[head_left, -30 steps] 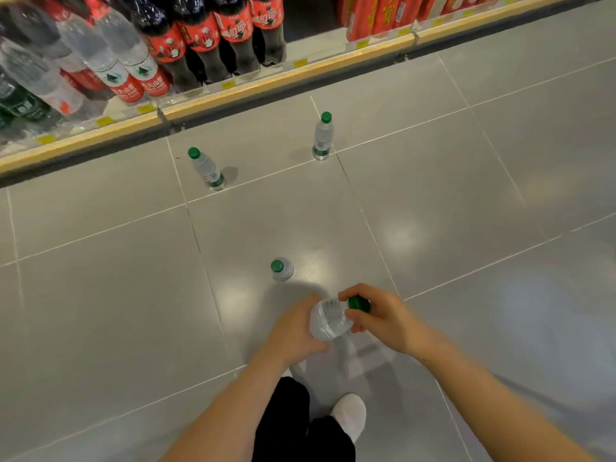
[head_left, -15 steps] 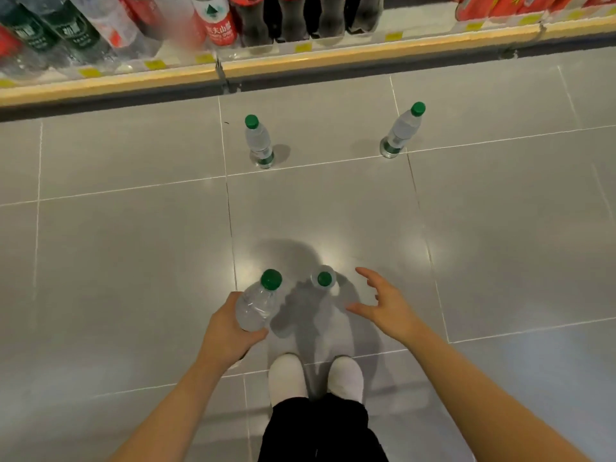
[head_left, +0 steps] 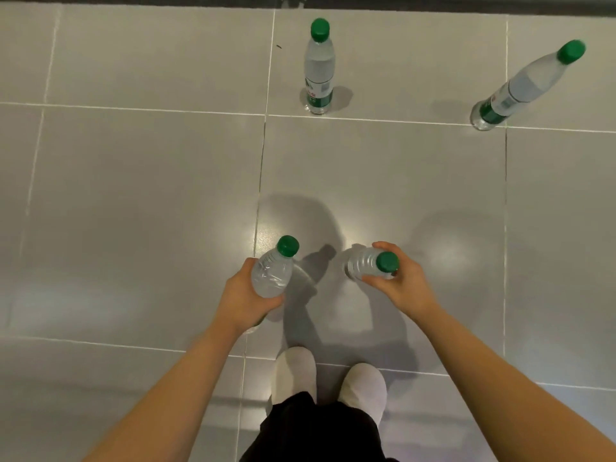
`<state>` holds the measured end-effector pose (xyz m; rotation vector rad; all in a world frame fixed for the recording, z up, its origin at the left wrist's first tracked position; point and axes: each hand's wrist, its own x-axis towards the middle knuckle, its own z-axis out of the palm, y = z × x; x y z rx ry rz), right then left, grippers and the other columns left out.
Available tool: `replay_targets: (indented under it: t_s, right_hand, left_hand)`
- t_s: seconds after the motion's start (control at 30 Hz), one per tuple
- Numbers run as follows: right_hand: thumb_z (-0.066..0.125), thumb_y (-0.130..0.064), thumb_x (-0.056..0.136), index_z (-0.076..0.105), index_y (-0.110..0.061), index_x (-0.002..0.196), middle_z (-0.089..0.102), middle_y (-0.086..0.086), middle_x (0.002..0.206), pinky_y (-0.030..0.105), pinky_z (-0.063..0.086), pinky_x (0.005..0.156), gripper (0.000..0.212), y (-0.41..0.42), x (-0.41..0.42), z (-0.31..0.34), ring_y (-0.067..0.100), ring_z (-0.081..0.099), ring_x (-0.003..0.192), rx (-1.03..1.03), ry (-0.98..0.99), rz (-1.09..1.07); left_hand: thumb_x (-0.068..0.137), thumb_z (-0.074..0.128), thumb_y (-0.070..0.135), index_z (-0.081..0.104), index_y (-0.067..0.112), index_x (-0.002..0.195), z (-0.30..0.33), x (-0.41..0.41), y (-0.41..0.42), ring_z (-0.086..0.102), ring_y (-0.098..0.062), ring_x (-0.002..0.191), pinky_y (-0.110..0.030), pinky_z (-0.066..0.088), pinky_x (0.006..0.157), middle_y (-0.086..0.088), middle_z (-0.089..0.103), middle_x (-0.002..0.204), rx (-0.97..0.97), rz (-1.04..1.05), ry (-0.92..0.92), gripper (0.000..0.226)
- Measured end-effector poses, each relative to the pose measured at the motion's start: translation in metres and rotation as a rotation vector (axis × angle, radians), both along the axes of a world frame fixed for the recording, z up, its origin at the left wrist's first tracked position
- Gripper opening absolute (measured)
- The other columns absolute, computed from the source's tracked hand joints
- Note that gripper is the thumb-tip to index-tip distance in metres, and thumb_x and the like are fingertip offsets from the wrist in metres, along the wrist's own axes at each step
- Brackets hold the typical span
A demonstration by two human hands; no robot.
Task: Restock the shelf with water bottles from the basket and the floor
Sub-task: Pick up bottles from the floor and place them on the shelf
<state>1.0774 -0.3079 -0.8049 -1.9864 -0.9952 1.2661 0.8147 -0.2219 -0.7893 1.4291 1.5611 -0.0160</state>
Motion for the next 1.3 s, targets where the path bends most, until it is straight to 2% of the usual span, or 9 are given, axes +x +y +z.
replay_targets:
  t_s: [0.1,0.23,0.37,0.63,0.83,0.97,1.1,1.2,1.3]
  right_hand:
    - [0.079,-0.011,0.070,0.054,-0.022,0.112,0.060,-0.003,0.104,0.014,0.045,0.081,0.051,0.006,0.002,0.057,0.017,0.057,0.097,-0.024,0.017,-0.018]
    - [0.080,-0.006,0.068,0.057,-0.014,0.114,0.061,0.000,0.101,0.003,0.045,0.071,0.052,0.023,0.009,0.189,0.017,0.057,0.092,-0.046,0.031,-0.041]
    - [0.079,-0.004,0.068,0.056,-0.012,0.117,0.061,0.004,0.106,0.028,0.050,0.089,0.055,0.050,0.013,0.337,0.020,0.058,0.098,-0.020,0.078,-0.021]
    - [0.078,-0.019,0.072,0.053,-0.013,0.120,0.058,-0.001,0.109,0.033,0.046,0.088,0.054,0.095,-0.004,0.562,0.018,0.056,0.100,0.186,-0.072,0.131]
    - [0.075,-0.024,0.075,0.053,-0.018,0.118,0.061,-0.003,0.109,0.027,0.042,0.082,0.049,0.135,-0.033,0.685,0.015,0.058,0.099,0.357,-0.128,0.235]
    - [0.073,-0.028,0.076,0.050,-0.025,0.115,0.060,-0.006,0.110,0.032,0.046,0.082,0.046,0.170,-0.064,0.741,0.017,0.058,0.102,0.448,-0.204,0.295]
    - [0.069,-0.040,0.078,0.040,-0.029,0.128,0.053,-0.009,0.113,0.032,0.043,0.084,0.059,0.217,-0.111,0.800,0.015,0.052,0.104,0.534,-0.310,0.380]
    - [0.065,-0.044,0.080,0.030,-0.028,0.136,0.050,-0.008,0.115,0.034,0.043,0.085,0.068,0.264,-0.158,0.846,0.017,0.051,0.106,0.584,-0.365,0.425]
    - [0.064,-0.044,0.081,0.028,-0.030,0.136,0.048,-0.010,0.120,0.035,0.042,0.091,0.068,0.310,-0.212,0.881,0.017,0.048,0.111,0.654,-0.359,0.416]
  left_hand:
    - [0.062,0.083,0.018,0.048,0.024,0.102,0.054,-0.004,0.008,0.060,-0.020,0.082,-0.020,0.042,0.062,0.001,0.063,0.090,0.027,0.023,0.005,0.054]
    - [0.061,0.084,0.016,0.050,0.018,0.111,0.179,-0.009,0.020,0.059,-0.023,0.087,-0.028,0.045,0.072,-0.003,0.061,0.096,0.046,0.034,-0.005,0.060]
    - [0.062,0.085,0.018,0.049,0.014,0.115,0.318,-0.010,0.034,0.057,-0.024,0.088,-0.036,0.051,0.078,-0.004,0.061,0.100,0.112,0.093,-0.032,0.064]
    - [0.066,0.082,0.012,0.048,0.017,0.106,0.523,-0.018,0.047,0.053,-0.017,0.086,-0.026,0.040,0.073,0.001,0.055,0.095,0.322,0.251,-0.216,0.053]
    - [0.062,0.084,0.020,0.050,0.017,0.105,0.641,-0.064,0.083,0.057,-0.024,0.094,-0.031,0.043,0.075,-0.005,0.059,0.102,0.497,0.322,-0.225,0.055]
    - [0.064,0.083,0.019,0.051,0.016,0.112,0.705,-0.101,0.112,0.054,-0.019,0.095,-0.029,0.041,0.073,0.000,0.057,0.101,0.638,0.311,-0.224,0.058]
    - [0.063,0.085,0.028,0.055,0.018,0.111,0.758,-0.155,0.154,0.057,-0.019,0.098,-0.031,0.047,0.074,-0.001,0.062,0.105,0.748,0.303,-0.237,0.057]
    - [0.061,0.085,0.034,0.051,0.016,0.125,0.795,-0.205,0.196,0.056,-0.022,0.107,-0.035,0.050,0.083,-0.003,0.061,0.116,0.823,0.288,-0.206,0.074]
    - [0.063,0.084,0.034,0.052,0.017,0.122,0.831,-0.254,0.237,0.055,-0.019,0.106,-0.032,0.046,0.079,0.001,0.060,0.112,0.921,0.271,-0.223,0.069]
